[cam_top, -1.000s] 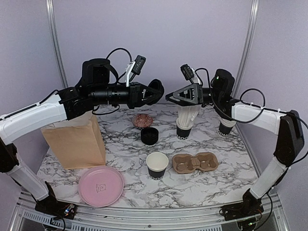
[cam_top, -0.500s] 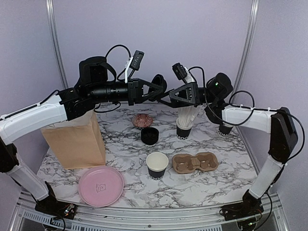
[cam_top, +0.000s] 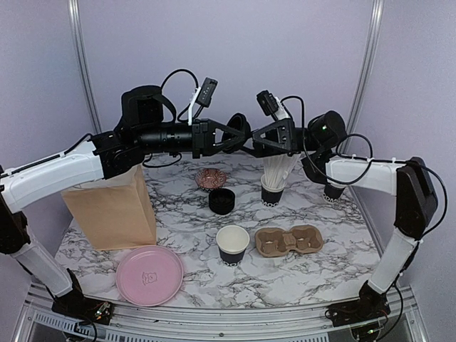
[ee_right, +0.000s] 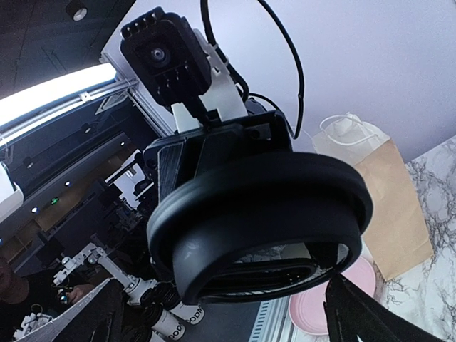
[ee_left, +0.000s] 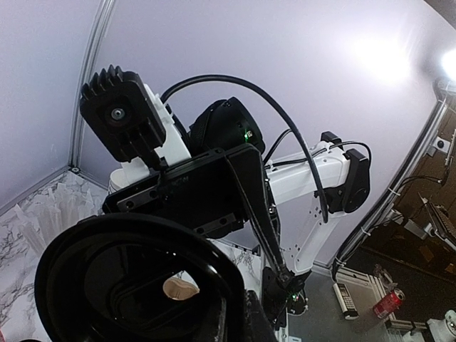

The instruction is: Pack the takeout coffee

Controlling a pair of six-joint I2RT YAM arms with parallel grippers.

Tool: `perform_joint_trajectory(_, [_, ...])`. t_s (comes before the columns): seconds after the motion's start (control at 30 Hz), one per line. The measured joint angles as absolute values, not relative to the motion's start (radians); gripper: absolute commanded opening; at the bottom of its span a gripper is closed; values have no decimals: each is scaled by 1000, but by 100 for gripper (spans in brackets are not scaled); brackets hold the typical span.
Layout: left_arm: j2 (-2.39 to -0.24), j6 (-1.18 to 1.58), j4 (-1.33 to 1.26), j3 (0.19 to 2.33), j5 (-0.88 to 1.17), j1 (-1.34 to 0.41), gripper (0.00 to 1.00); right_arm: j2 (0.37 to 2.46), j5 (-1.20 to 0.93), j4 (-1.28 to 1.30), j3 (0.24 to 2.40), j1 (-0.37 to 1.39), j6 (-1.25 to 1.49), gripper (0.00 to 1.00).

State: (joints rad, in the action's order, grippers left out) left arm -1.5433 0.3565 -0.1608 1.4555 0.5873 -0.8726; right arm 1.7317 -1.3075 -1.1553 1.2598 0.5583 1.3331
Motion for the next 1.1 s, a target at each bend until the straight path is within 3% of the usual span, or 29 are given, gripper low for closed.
perform_joint_trajectory(0.2, [-1554,357,-166,1456,593,-873,6,1737,-1308,-1184,1260,558,1364,91])
perform_joint_trajectory(0.57, [-1561,358,-168,1460,593,-878,6,1742,-1308,-1188,1260,558,1365,94])
perform_joint_trajectory(0.73, [-1561,358,-168,1460,593,-878,5,1742,-1308,-1186,1260,557,1357,89])
perform_joint_trajectory(1.1, [-1561,356,-155,1460,561,-892,5,1663,-1300,-915,1227,530,1144,92])
